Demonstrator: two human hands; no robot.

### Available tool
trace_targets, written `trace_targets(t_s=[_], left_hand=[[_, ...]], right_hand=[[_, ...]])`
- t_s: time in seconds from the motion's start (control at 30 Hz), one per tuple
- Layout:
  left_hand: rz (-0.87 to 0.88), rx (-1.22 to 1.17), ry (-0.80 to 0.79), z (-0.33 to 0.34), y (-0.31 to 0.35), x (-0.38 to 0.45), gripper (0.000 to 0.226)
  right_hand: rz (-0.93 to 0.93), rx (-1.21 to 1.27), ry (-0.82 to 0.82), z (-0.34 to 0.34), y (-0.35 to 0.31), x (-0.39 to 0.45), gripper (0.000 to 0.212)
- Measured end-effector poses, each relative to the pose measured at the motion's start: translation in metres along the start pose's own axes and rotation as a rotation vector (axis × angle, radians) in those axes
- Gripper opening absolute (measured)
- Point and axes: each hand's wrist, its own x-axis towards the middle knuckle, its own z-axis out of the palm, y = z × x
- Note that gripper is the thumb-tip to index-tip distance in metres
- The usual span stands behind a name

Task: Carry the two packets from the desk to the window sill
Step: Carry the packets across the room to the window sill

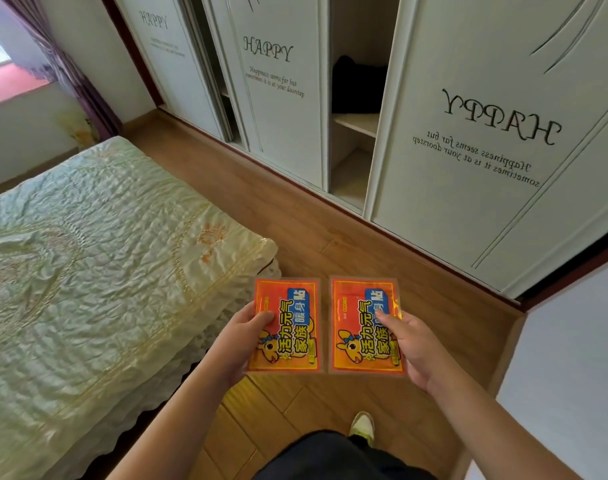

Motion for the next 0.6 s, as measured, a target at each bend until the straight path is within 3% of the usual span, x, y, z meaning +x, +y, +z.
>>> trace_targets(t_s=[0.27,0.6], left_hand=[[-0.026,-0.084,0.009,0.057,0.06,0.058,0.02],[-0.05,-0.133,0.037,0.069,0.115,0.147,0.017]], right_hand=[[0.013,-0.013,-0.037,-0.037,-0.076,0.075,0.018],[0.001,-0.054,-0.061,-0.032,-0.139,0.171,0.017]])
